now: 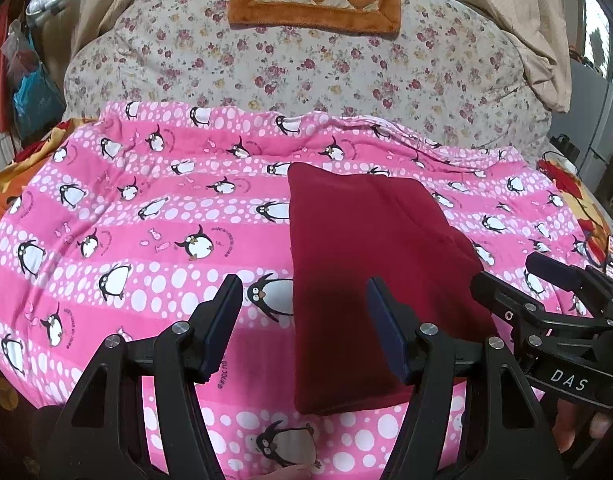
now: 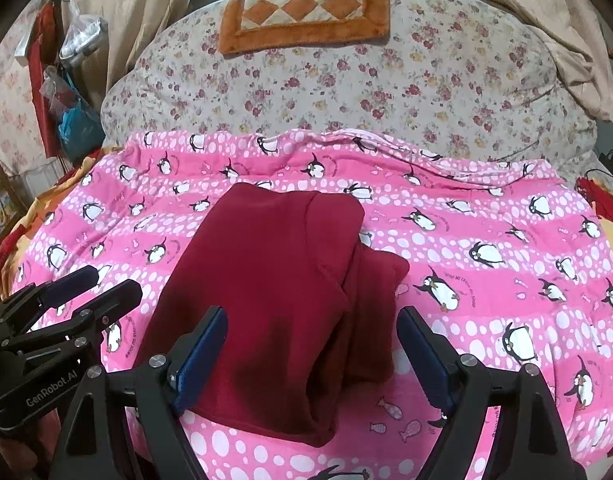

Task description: Fold small clothes

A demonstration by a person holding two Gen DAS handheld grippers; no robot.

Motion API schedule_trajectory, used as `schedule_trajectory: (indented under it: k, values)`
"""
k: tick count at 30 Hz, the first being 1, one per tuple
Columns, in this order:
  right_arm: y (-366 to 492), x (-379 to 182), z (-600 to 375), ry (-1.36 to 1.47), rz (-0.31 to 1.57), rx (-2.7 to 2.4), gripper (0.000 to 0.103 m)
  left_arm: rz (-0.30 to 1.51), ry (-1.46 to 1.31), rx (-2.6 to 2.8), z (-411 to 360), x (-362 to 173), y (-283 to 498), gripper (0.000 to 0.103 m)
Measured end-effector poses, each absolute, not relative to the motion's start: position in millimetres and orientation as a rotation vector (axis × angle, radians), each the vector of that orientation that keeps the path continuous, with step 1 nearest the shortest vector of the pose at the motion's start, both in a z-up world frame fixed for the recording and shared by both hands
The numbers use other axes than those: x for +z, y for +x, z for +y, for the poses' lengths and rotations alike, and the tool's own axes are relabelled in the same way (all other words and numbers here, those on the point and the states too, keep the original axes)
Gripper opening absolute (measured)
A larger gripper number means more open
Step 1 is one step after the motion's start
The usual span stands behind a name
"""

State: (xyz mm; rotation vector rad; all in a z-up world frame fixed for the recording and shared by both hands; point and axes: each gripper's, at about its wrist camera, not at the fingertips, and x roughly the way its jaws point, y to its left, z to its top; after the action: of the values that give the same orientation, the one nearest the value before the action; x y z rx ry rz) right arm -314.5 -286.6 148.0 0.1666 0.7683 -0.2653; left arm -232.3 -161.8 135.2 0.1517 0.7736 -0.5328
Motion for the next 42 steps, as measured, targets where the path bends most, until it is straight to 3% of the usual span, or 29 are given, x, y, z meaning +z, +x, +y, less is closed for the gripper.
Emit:
schedule_trajectory:
  k: [42]
  values:
    - [-292,133,-288,0.196,0.827,-0.270,0.085,0.814,0.166,-0.522,-169,118,-214,0.064]
